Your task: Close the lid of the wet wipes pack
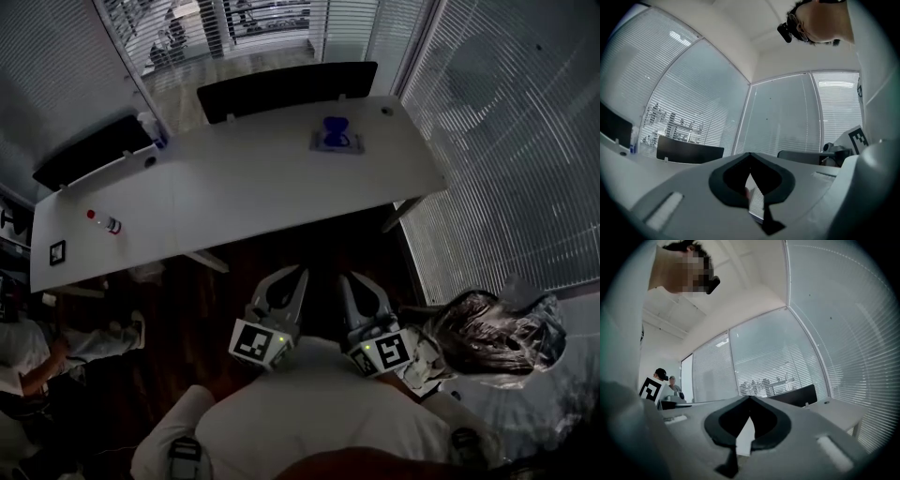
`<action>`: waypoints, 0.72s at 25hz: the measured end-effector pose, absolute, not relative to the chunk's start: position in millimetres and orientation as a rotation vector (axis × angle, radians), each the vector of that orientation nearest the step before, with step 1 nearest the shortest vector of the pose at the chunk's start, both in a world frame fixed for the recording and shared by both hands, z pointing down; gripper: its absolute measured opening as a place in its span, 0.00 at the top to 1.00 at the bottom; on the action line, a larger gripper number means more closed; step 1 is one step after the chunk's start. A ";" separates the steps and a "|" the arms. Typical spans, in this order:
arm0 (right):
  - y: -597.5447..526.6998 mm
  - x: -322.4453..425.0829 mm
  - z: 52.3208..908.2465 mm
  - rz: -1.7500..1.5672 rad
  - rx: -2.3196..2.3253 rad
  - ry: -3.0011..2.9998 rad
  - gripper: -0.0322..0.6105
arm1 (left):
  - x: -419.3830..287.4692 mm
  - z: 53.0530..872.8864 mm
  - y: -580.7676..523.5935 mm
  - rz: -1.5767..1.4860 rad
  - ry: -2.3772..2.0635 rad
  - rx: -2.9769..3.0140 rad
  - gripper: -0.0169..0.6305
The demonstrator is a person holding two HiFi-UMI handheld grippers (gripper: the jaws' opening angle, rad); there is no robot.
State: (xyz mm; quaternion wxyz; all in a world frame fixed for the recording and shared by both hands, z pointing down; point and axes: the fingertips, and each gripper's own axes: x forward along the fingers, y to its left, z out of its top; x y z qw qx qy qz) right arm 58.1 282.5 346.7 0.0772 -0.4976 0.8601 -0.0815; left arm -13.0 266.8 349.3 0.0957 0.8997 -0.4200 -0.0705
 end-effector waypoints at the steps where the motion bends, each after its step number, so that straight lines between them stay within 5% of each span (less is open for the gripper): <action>1: 271.7 56.4 346.4 -0.244 -1.500 2.574 0.95 | -15.5 349.4 255.9 -0.209 -1.240 2.668 0.97; 18: 87.6 3.5 338.2 -0.216 -1.580 2.570 0.95 | -65.9 348.6 75.9 -0.215 -1.164 2.661 0.97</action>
